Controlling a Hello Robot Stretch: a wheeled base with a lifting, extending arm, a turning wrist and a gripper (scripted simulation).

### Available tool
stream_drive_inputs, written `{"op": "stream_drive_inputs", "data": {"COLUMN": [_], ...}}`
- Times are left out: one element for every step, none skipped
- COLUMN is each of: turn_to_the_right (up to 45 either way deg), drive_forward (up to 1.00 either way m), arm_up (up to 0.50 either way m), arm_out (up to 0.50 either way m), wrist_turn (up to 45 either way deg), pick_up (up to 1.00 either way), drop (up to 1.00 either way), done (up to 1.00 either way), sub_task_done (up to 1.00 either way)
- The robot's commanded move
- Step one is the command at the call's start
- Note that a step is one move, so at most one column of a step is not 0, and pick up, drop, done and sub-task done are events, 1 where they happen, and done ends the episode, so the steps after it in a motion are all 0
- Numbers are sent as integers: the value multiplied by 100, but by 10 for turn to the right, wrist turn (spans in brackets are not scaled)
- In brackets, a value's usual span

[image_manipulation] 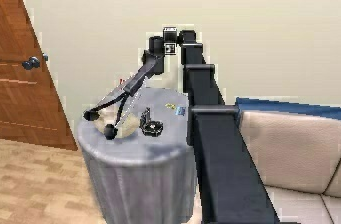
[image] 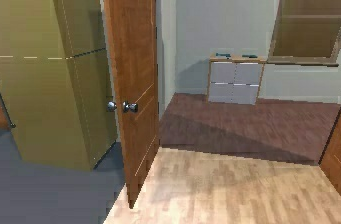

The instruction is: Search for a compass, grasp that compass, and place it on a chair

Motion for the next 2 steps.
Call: {"op": "stream_drive_inputs", "data": {"turn_to_the_right": [0,0], "drive_forward": [0,0], "arm_up": [0,0], "arm_out": [0,0], "wrist_turn": [450,450], "pick_up": [0,0], "drop": [0,0], "done": [0,0], "sub_task_done": [0,0]}}
